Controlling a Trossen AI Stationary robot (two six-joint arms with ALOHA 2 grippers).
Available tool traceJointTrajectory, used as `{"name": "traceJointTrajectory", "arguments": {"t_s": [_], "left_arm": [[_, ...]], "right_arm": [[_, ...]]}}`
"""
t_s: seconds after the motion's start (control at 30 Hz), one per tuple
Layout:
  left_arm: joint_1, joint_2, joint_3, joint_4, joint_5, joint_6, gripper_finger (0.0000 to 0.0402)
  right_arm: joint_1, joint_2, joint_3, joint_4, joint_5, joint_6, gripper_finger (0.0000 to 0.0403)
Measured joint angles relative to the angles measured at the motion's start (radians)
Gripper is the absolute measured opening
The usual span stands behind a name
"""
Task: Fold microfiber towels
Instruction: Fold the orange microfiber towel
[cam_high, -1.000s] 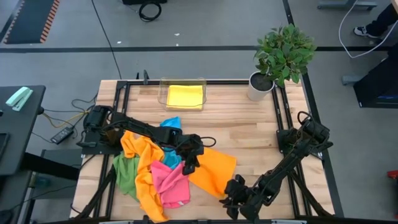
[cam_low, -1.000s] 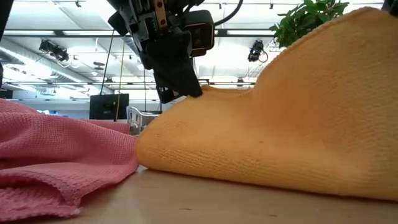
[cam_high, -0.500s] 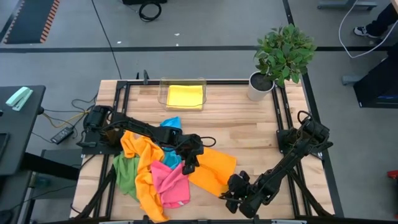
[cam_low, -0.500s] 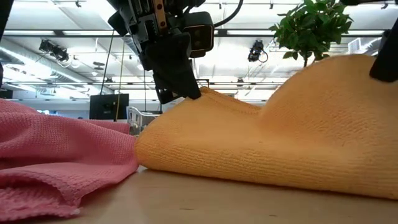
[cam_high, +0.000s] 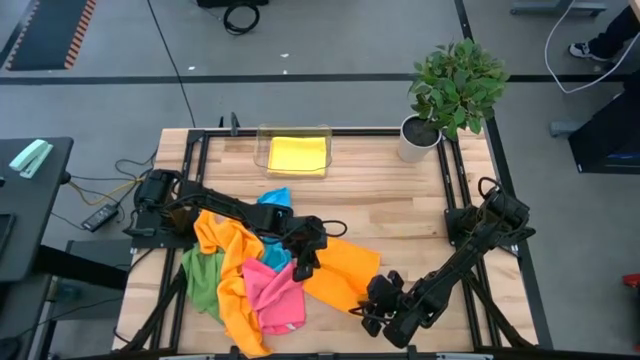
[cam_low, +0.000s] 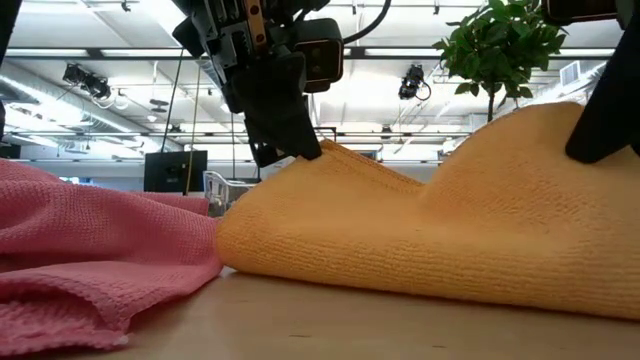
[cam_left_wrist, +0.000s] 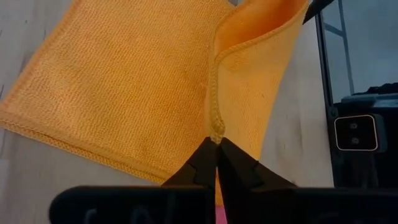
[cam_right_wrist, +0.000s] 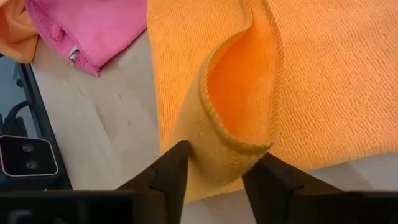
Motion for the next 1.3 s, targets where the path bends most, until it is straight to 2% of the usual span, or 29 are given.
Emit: {"name": "traceJointTrajectory", "arguments": {"t_s": [0.27,0.43,0.6,0.87,1.07,1.3], "left_arm": [[0.0,0.0,0.0,-0.011,0.0,-0.02,0.0021],[0.0,0.0,0.0,-0.008,-0.005,-0.021,0.0007],[0.001,0.0,0.0,0.016,-0.089,-0.028,0.0011],[0.008,0.0,0.0,-0.015,-0.149,-0.06,0.001],[0.061,0.0,0.0,-0.025,-0.201,-0.06,0.0008],[0.082,0.042,-0.001,-0.018,-0.201,-0.079,0.0006]], "right_arm": [[0.002,-0.053,0.0,-0.112,0.008,0.023,0.0048],[0.009,-0.093,0.0,-0.205,0.013,0.049,0.0008],[-0.005,-0.093,-0.013,-0.224,0.011,0.044,0.0005],[-0.08,-0.098,-0.046,-0.333,-0.014,0.007,0.0004],[-0.146,-0.097,-0.111,-0.312,-0.062,-0.045,0.0003],[-0.191,-0.097,-0.177,-0.197,-0.092,-0.155,0.0003]]}}
